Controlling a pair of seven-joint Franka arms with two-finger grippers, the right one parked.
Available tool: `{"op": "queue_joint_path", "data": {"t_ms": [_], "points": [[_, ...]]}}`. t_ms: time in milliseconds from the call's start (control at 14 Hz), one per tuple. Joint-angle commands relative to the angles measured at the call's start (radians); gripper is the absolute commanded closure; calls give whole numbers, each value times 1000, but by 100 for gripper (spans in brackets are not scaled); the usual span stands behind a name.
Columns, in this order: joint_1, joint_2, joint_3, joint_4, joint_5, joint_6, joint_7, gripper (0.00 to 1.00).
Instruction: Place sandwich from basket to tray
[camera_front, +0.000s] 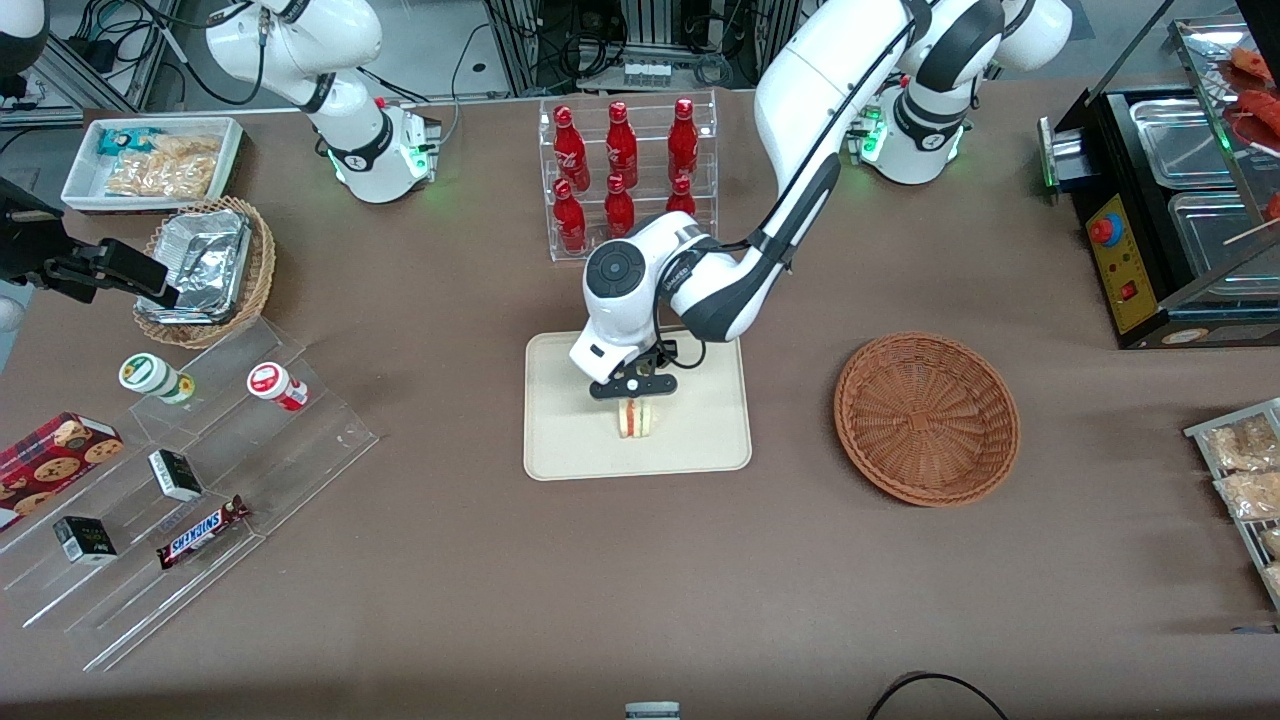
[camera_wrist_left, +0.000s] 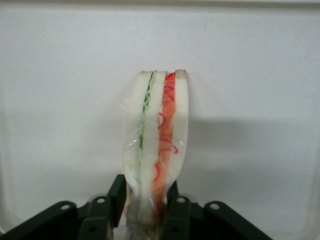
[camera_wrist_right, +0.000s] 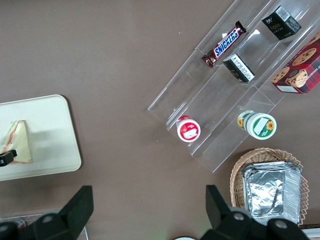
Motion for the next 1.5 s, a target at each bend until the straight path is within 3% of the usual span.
{"op": "queue_joint_path", "data": {"t_ms": [0, 429, 714, 1000, 1429], "points": [[-5, -24, 9, 26, 5, -14, -29, 0], [0, -284, 121, -38, -5, -222, -156, 0], [128, -448, 136, -52, -7, -420, -127, 0], [295, -566, 136, -52, -57, -593, 70, 0], [502, -711, 139, -133, -61, -755, 478, 0]]}}
